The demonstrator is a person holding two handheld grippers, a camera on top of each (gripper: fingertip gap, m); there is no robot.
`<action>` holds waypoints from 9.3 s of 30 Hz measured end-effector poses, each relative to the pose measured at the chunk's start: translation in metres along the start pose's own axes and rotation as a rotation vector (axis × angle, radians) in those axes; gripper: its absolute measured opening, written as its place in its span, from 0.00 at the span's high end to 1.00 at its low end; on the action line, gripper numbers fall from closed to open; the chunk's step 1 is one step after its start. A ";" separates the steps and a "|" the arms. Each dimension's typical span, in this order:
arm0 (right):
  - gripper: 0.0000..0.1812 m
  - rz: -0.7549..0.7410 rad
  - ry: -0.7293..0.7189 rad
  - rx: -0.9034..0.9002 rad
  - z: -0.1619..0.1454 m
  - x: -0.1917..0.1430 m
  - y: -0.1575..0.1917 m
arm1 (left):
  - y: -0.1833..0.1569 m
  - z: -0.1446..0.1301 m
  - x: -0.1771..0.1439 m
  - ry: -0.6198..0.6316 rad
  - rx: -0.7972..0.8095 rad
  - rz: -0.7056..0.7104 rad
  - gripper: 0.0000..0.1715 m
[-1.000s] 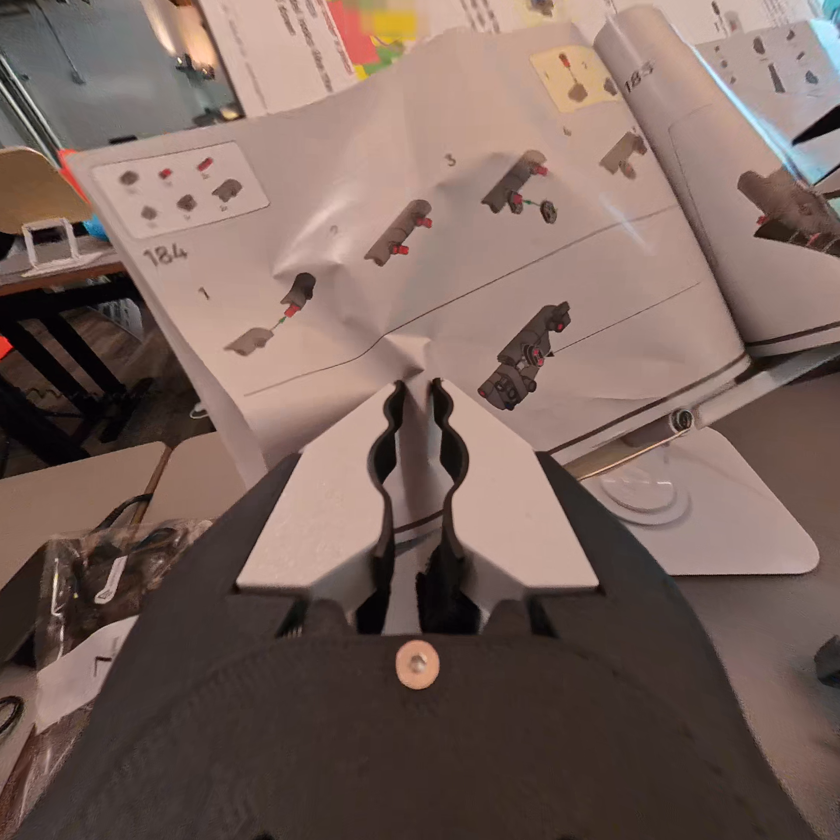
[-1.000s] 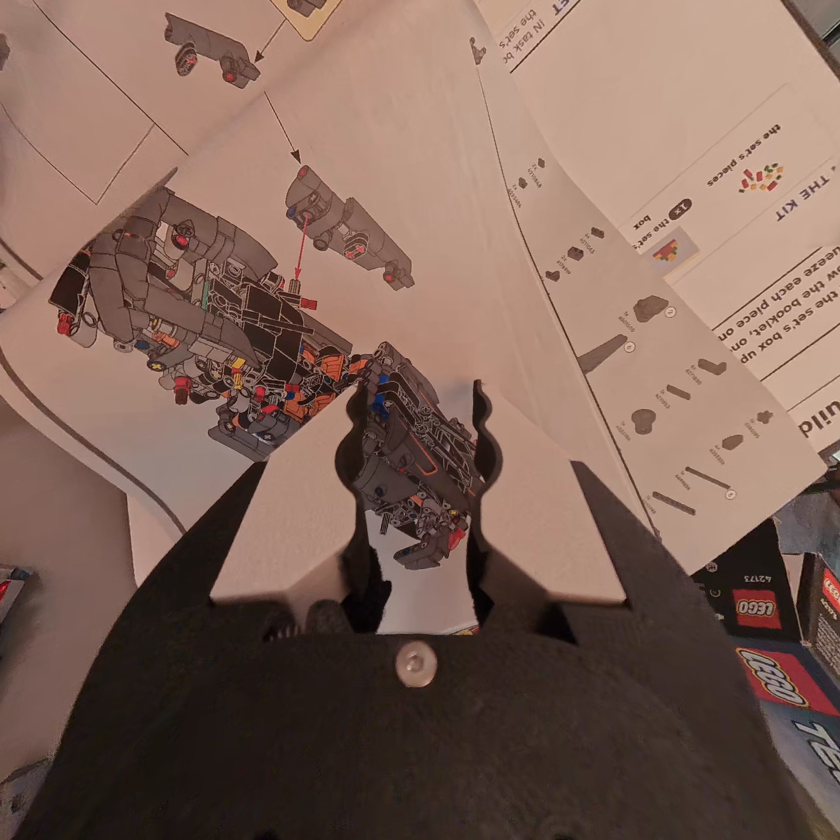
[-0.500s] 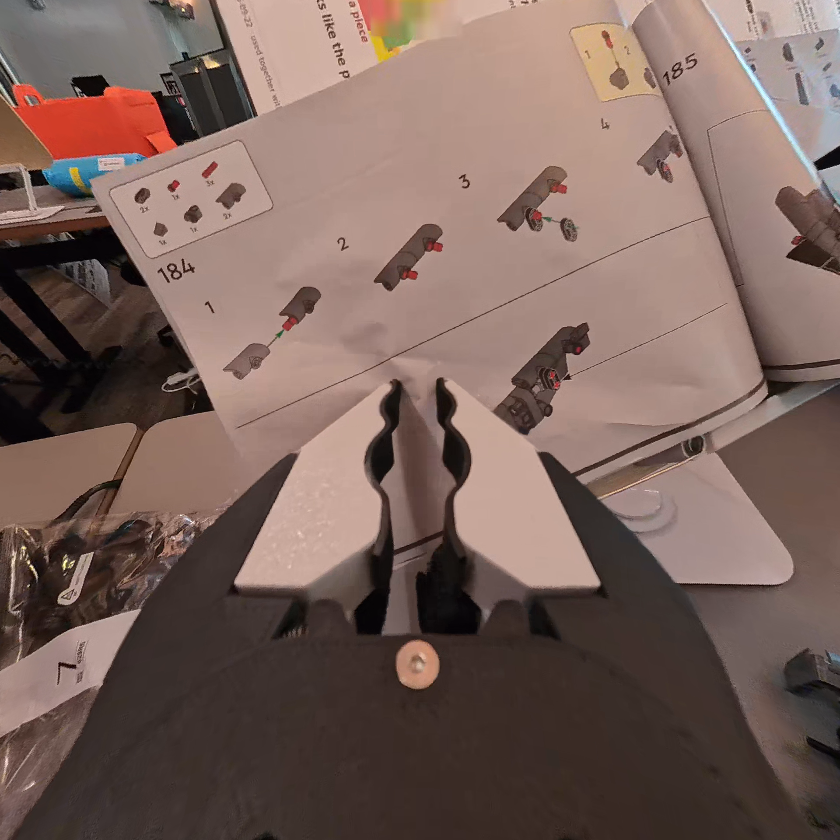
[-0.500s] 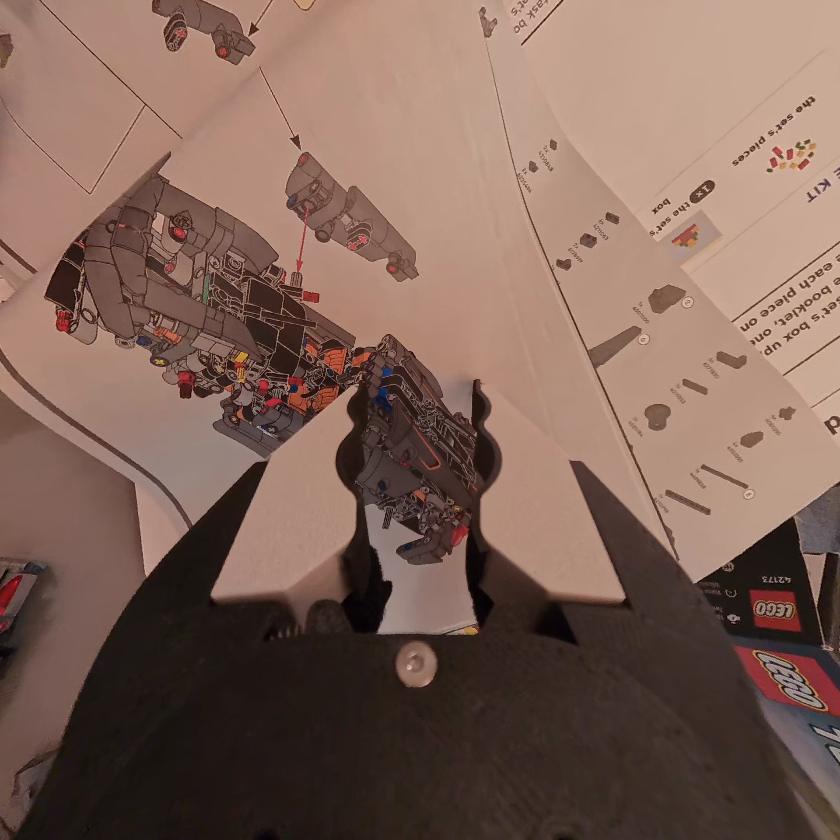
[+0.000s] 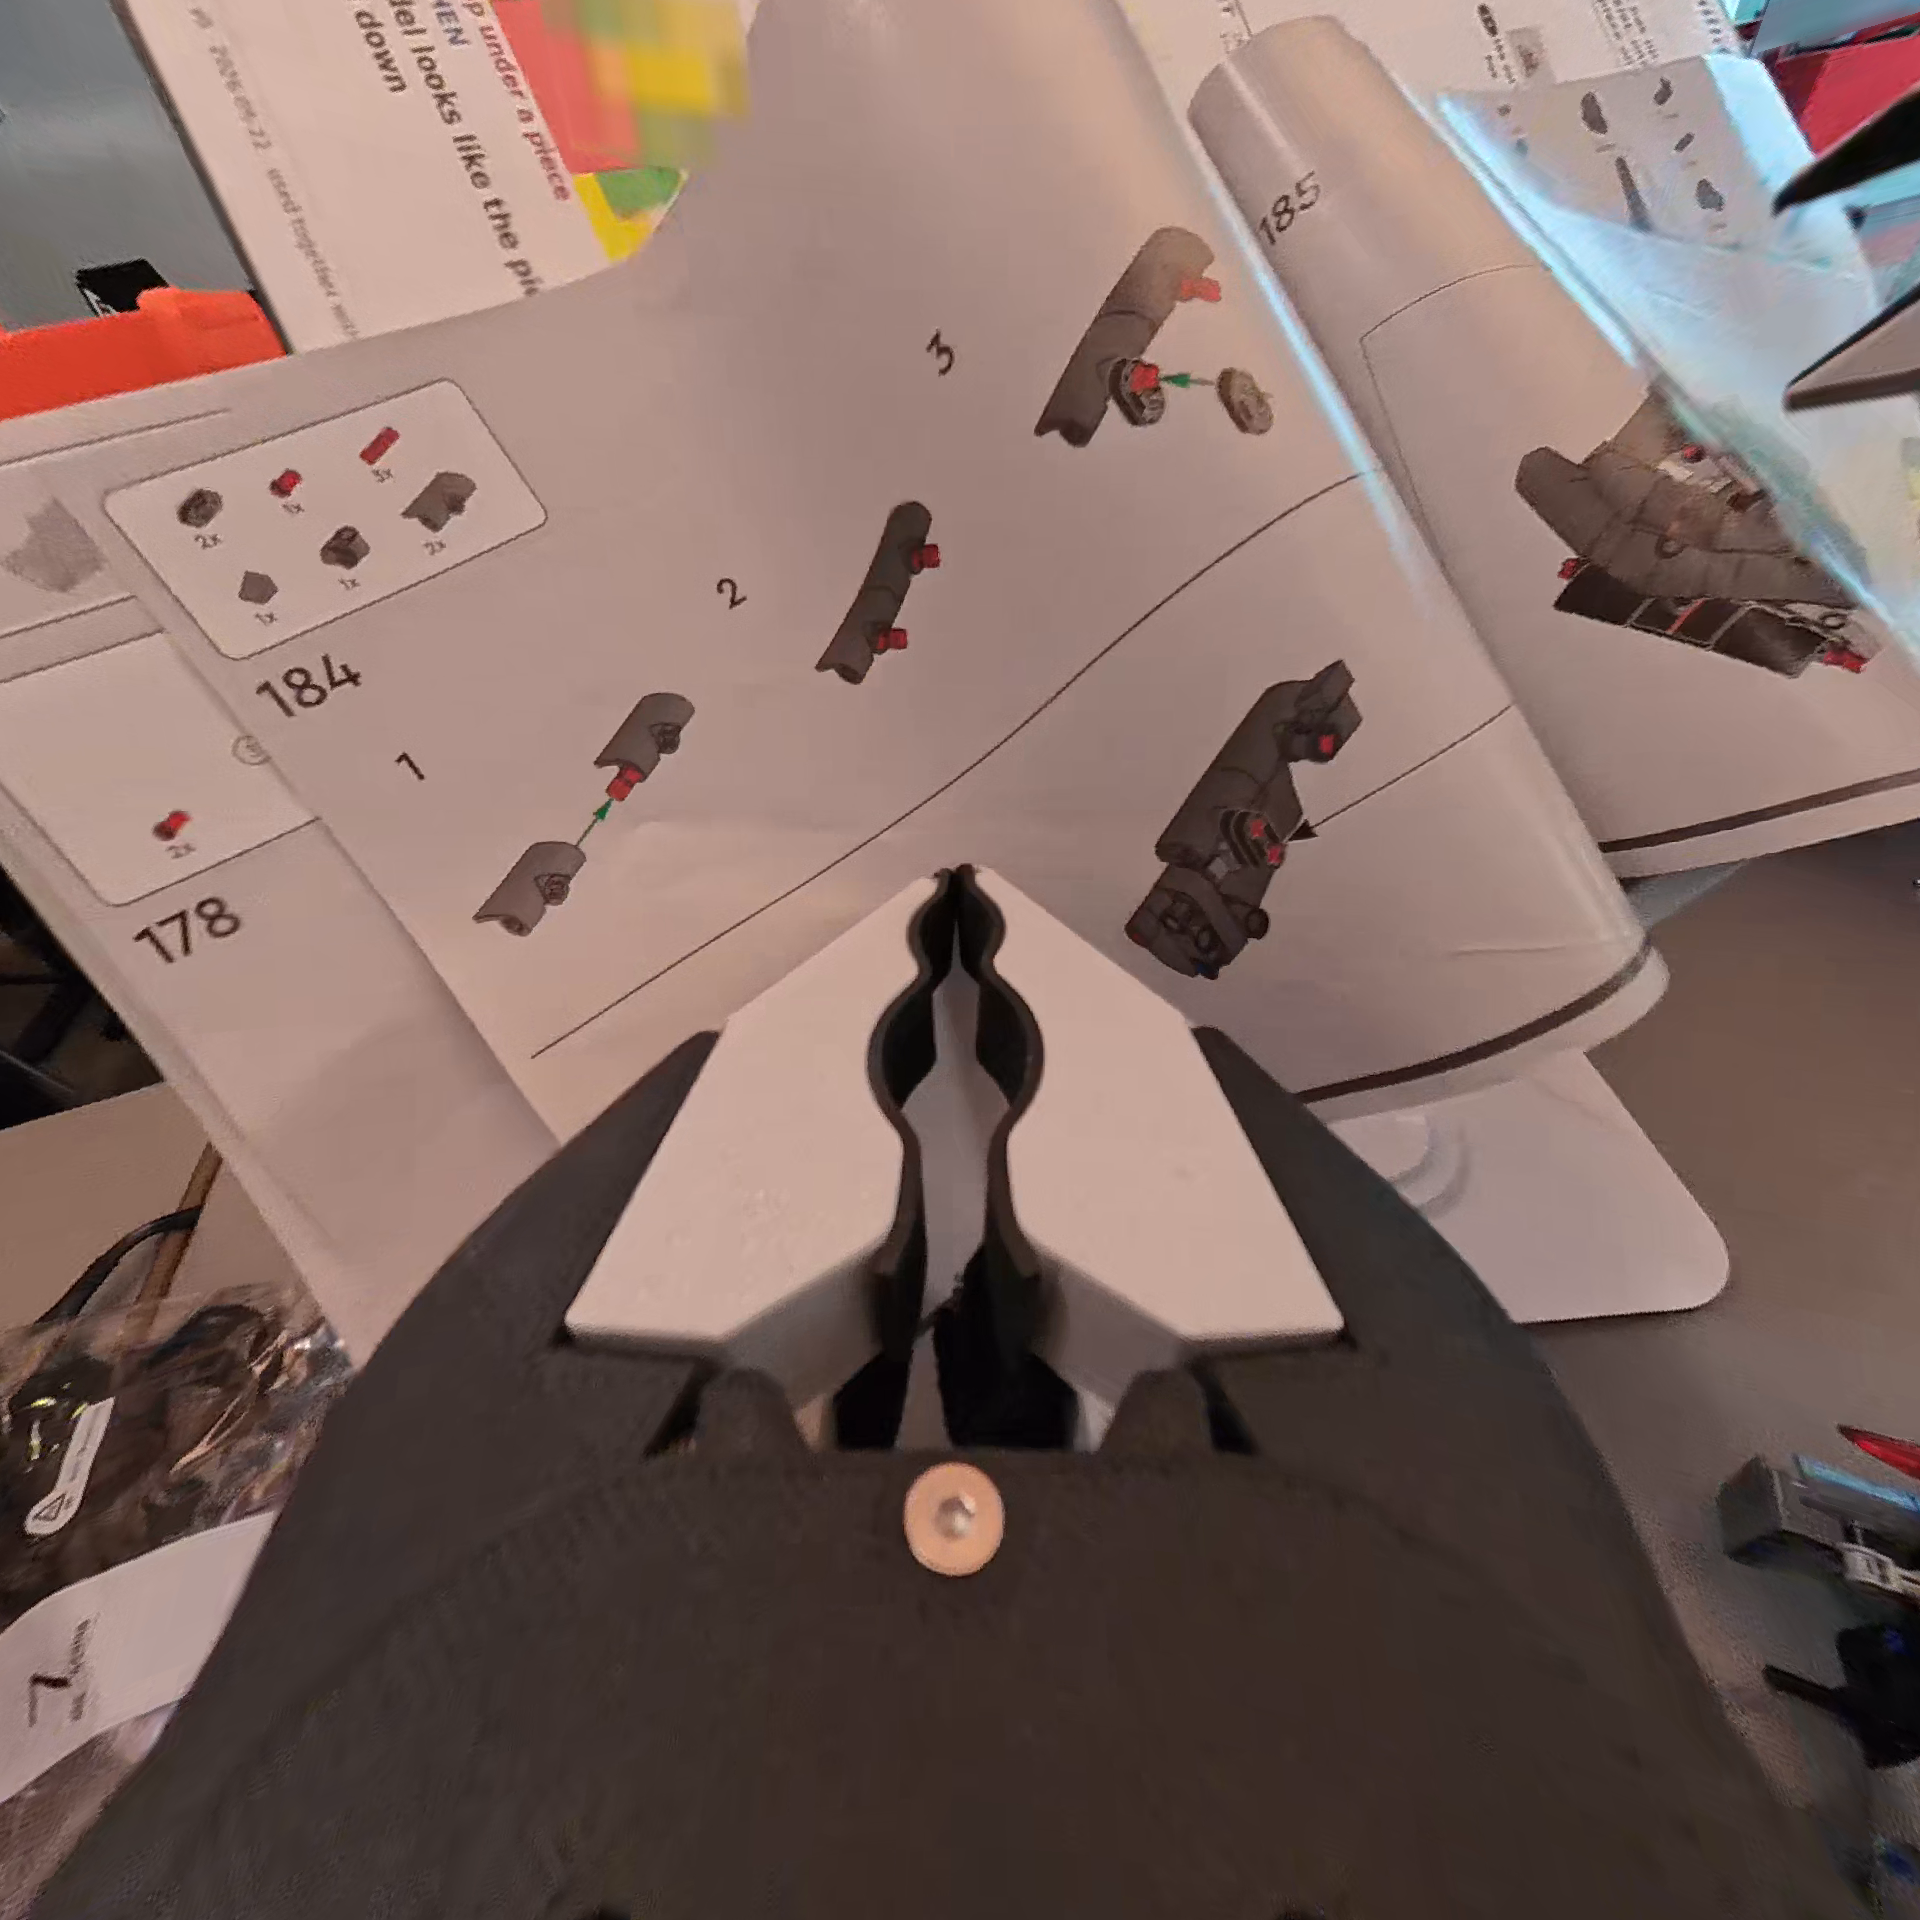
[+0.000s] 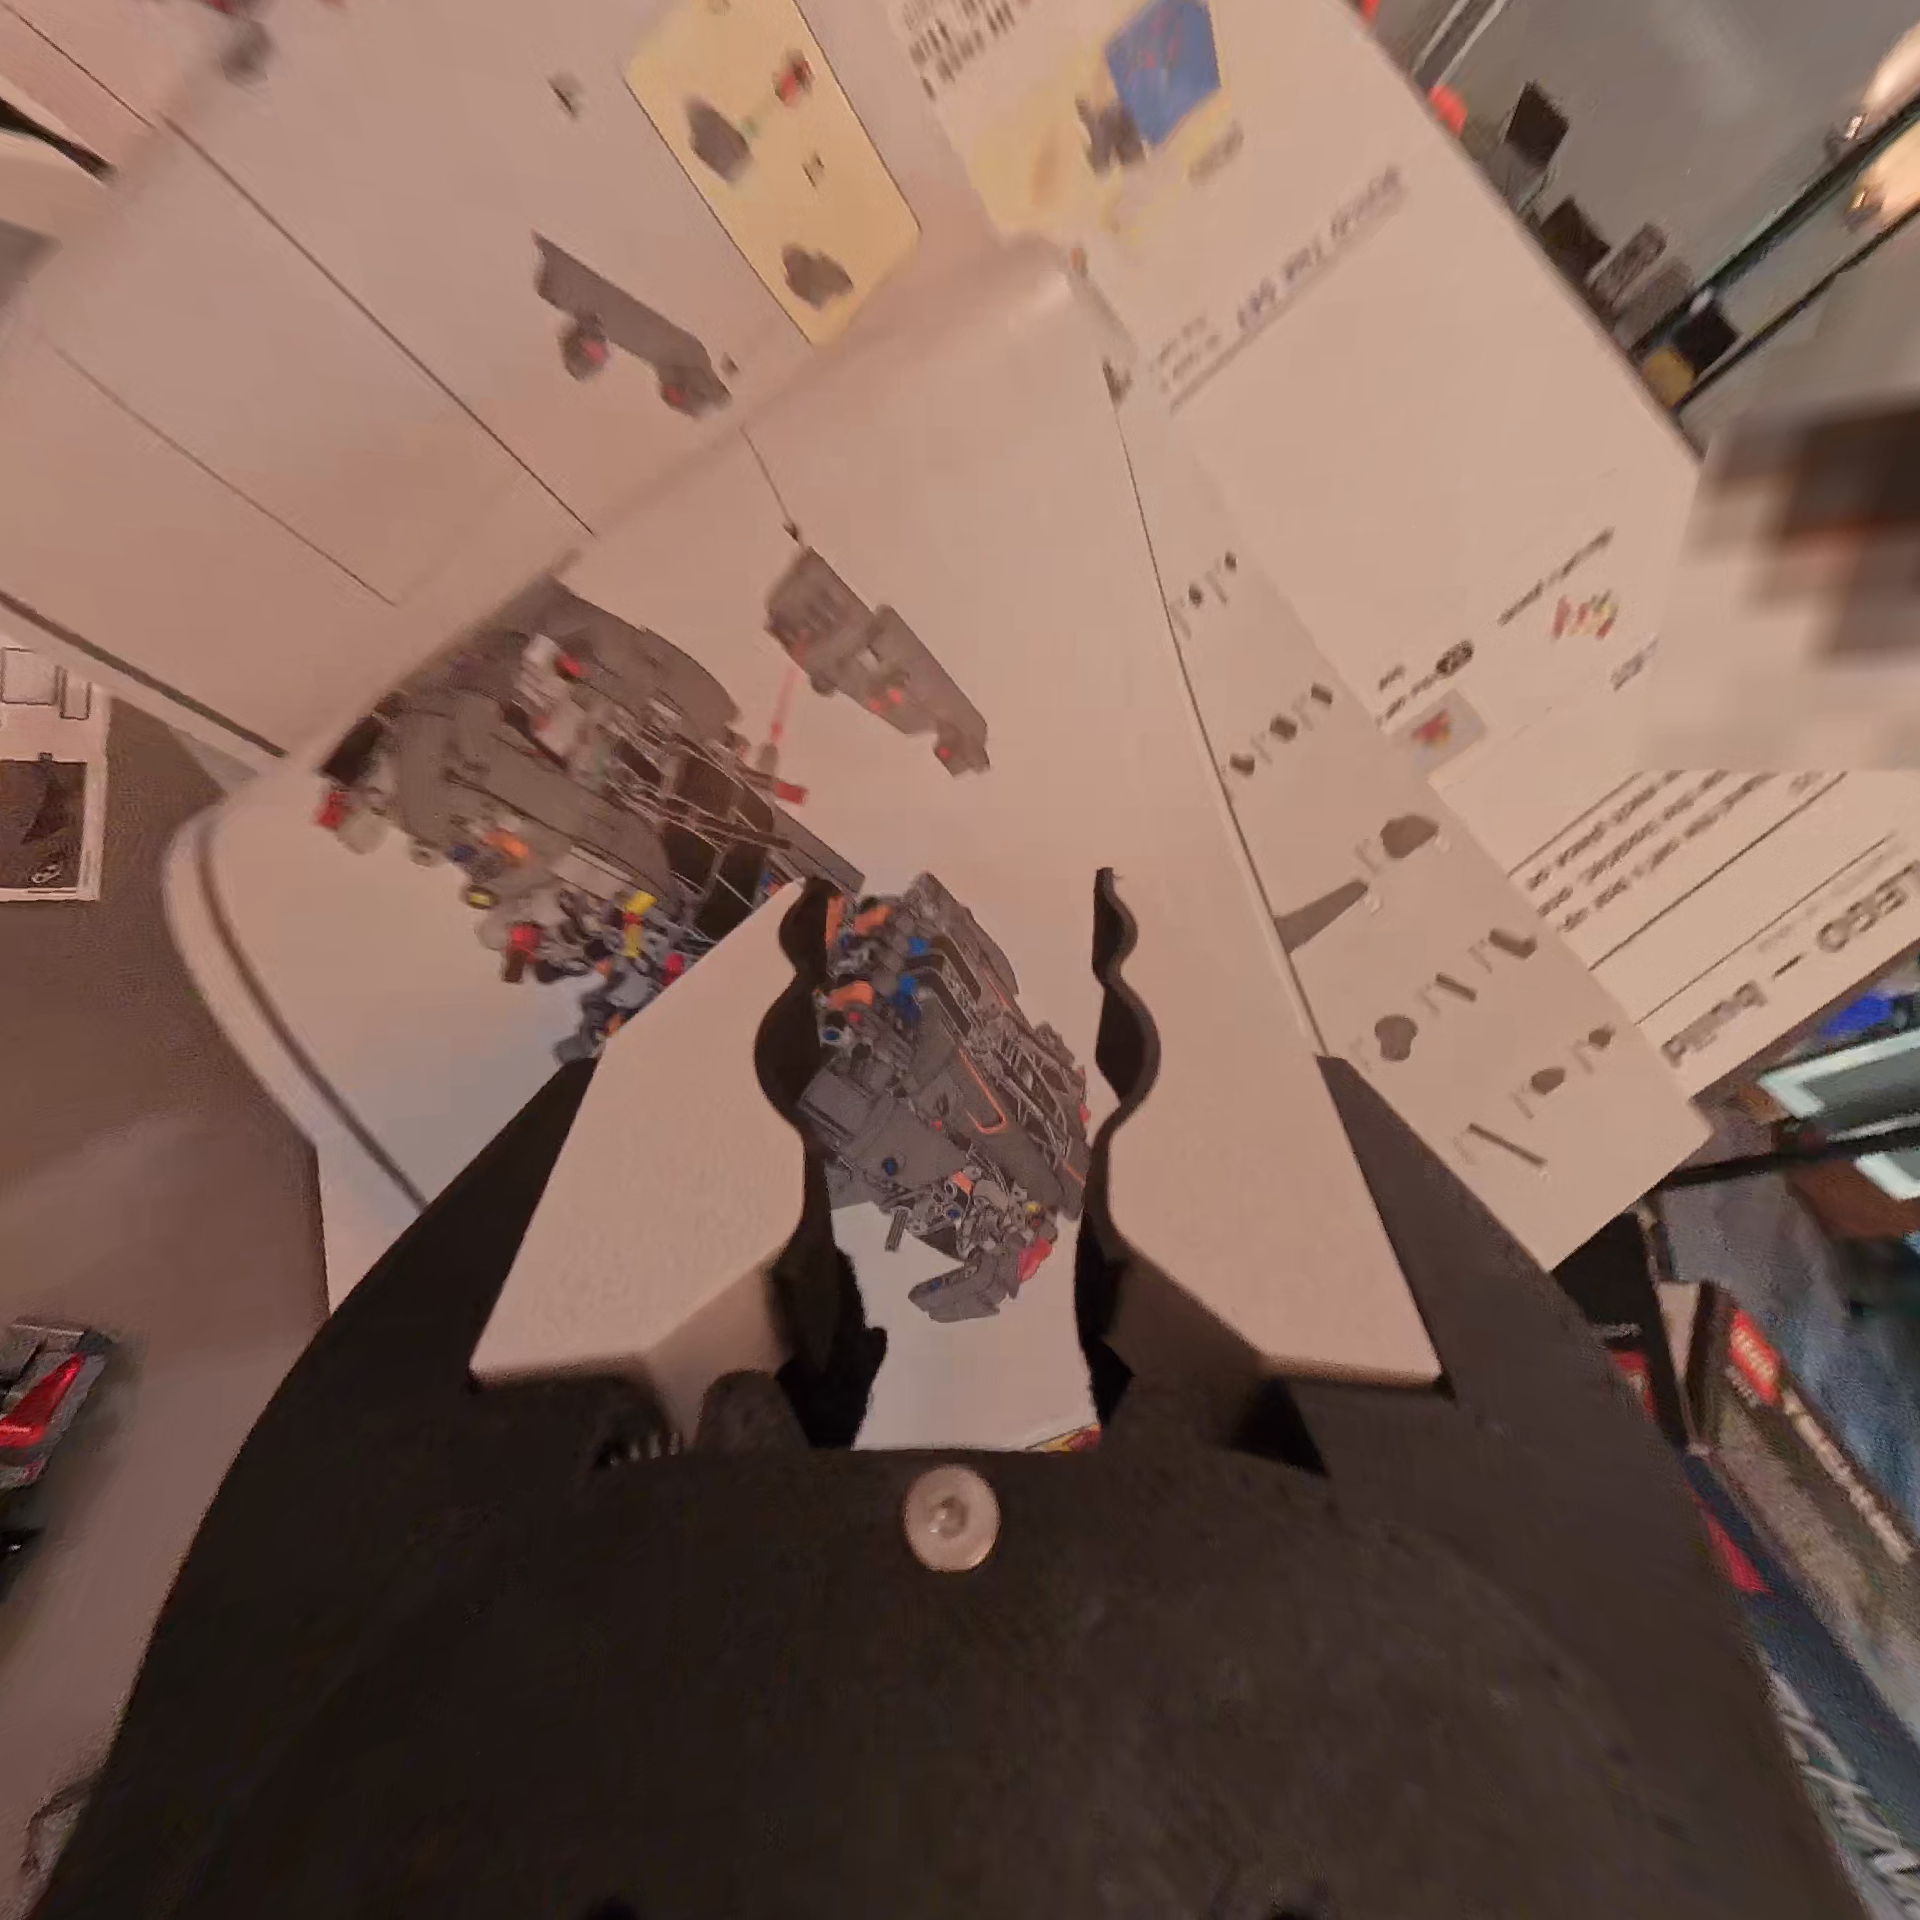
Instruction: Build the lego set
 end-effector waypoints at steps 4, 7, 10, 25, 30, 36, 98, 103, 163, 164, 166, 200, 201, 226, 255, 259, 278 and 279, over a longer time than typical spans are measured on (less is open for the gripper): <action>0.69 0.087 -0.147 -0.194 0.049 -0.023 0.048 | -0.013 0.003 0.005 0.001 0.003 -0.029 1.00; 0.69 0.185 -0.195 -0.429 0.069 -0.026 0.107 | -0.024 0.004 0.011 0.009 0.011 -0.058 1.00; 0.68 0.167 -0.132 -0.615 0.065 -0.006 0.145 | -0.031 0.007 0.015 0.010 0.006 -0.083 1.00; 0.94 -0.036 -0.170 -0.398 0.051 0.002 0.114 | -0.029 0.042 -0.020 -0.177 -0.020 -0.129 0.99; 0.96 -0.041 -0.225 -0.115 0.030 -0.005 0.096 | 0.002 0.028 -0.042 -0.164 -0.062 -0.044 0.96; 0.88 0.036 -0.307 0.285 0.005 -0.012 0.081 | -0.034 0.036 -0.030 -0.168 -0.120 -0.216 0.90; 0.67 0.037 -0.276 -0.146 0.016 -0.057 0.094 | -0.110 0.073 0.006 -0.121 0.107 -0.183 1.00; 0.54 -0.063 -0.183 -0.175 -0.002 -0.034 0.103 | -0.166 0.101 0.014 -0.155 0.192 -0.289 1.00; 0.72 -0.291 -0.152 0.180 -0.050 -0.063 -0.008 | 0.026 0.015 0.011 0.003 0.082 0.156 0.66; 0.72 -0.281 -0.159 0.183 -0.048 -0.065 -0.007 | 0.026 0.015 0.011 0.004 0.084 0.155 0.67; 0.74 -0.255 -0.169 0.187 -0.044 -0.069 -0.003 | 0.024 0.016 0.011 0.003 0.093 0.152 0.69; 0.50 -0.066 -0.252 -0.147 0.019 -0.030 0.119 | -0.072 0.091 0.011 -0.033 -0.026 -0.311 1.00; 0.51 -0.084 -0.253 -0.160 0.023 -0.020 0.121 | -0.079 0.094 0.012 -0.023 -0.023 -0.339 1.00; 0.71 -0.310 -0.325 0.460 -0.044 -0.072 -0.011 | 0.077 0.022 -0.017 0.058 -0.038 0.090 0.63; 0.62 0.001 -0.199 0.357 -0.028 -0.012 0.065 | 0.058 0.006 0.006 0.069 0.006 0.105 0.77; 0.63 -0.005 -0.164 0.346 -0.040 -0.019 0.059 | 0.049 0.008 0.011 0.048 0.023 0.082 0.90; 0.62 0.046 -0.244 -0.243 0.039 -0.017 0.138 | -0.008 0.003 0.007 0.083 0.001 -0.208 0.80; 0.65 0.039 -0.241 -0.292 0.041 -0.011 0.146 | -0.010 0.003 0.007 0.083 -0.007 -0.216 0.80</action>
Point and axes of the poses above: each gripper's, where its closed fingertips meet, x out along the fingers, z out of its top, y = z × x across the jaws, the point moved 4 cm from there along -x, back along the fingers, and after that the axes turned 4 degrees about -y, right-handed, at the moved point
